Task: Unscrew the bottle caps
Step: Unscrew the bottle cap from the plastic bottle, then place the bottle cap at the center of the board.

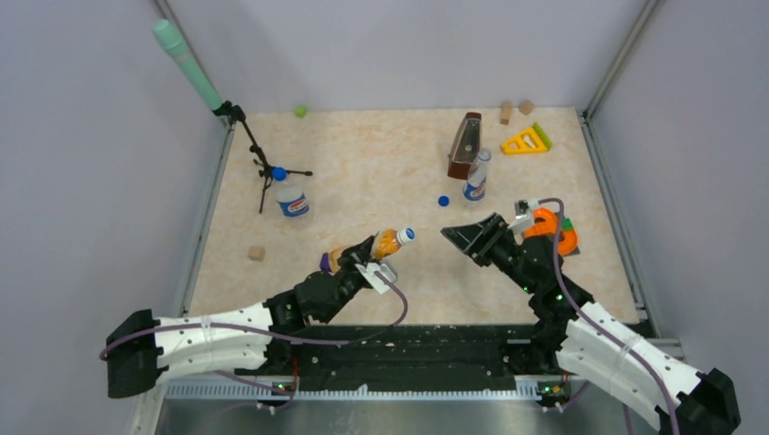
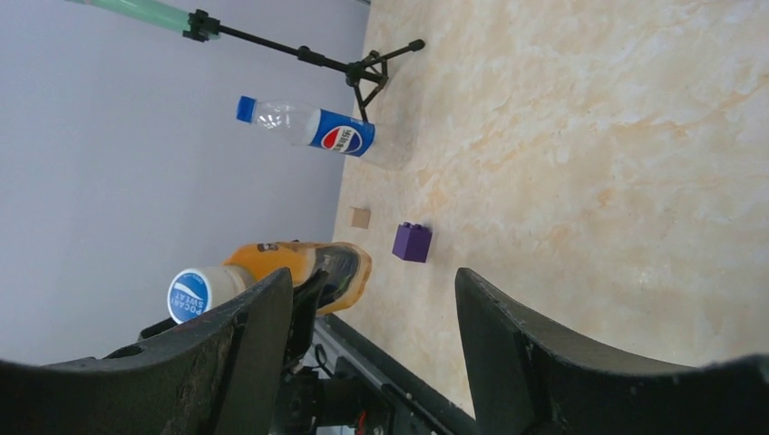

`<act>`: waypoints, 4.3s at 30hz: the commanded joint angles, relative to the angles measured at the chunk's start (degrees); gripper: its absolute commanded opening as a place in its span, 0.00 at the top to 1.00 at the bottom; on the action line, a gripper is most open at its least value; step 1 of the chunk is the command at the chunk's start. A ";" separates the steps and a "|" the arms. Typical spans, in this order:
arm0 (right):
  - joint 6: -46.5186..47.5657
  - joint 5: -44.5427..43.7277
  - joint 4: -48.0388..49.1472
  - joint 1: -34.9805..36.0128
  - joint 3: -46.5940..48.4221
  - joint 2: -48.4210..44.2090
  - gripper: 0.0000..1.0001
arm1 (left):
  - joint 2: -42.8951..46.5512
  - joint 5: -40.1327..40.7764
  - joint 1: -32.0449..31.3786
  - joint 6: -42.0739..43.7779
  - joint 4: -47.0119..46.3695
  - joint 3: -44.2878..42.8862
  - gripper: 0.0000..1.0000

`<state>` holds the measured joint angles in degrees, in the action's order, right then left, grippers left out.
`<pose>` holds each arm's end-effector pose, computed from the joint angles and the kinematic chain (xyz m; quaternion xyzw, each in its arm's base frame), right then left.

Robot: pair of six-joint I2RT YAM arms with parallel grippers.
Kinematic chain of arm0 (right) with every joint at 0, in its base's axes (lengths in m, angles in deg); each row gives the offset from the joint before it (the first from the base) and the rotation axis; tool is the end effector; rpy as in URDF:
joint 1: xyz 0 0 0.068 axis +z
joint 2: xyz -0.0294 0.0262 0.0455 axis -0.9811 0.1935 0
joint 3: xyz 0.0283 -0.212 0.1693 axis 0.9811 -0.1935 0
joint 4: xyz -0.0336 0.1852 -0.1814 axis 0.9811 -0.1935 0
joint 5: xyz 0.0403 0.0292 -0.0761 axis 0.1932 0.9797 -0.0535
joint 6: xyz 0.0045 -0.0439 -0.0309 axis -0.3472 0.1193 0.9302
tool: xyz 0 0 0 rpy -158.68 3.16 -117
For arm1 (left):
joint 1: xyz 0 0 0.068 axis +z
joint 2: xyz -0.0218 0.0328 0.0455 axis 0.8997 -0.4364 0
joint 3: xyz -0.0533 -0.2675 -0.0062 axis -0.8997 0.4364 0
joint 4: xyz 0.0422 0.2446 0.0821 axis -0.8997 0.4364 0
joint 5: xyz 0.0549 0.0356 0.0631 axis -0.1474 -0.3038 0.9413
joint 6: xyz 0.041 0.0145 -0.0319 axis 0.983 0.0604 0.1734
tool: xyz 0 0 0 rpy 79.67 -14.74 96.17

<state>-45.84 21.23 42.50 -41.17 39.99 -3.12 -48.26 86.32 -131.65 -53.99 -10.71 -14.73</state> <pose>0.1339 0.1033 0.2446 0.1644 0.7334 0.5068 0.4222 0.0875 -0.1687 0.2373 0.4434 0.5721 -0.0300 0.6893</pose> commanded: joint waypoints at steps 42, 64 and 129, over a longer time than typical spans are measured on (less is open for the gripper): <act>5.31 17.40 7.62 5.66 16.62 24.89 0.59 | -12.26 12.95 -3.66 14.66 -20.24 3.41 1.00; 16.83 17.01 4.32 5.66 16.91 22.90 0.95 | -11.02 8.44 -3.28 8.96 -10.77 0.69 1.00; 38.00 -21.72 -25.32 5.45 55.74 69.84 0.92 | 24.99 -23.89 23.14 -31.85 13.17 0.83 1.00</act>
<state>-10.10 3.33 19.68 -36.19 89.86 63.59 -24.18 60.53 -108.79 -85.01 2.17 -13.44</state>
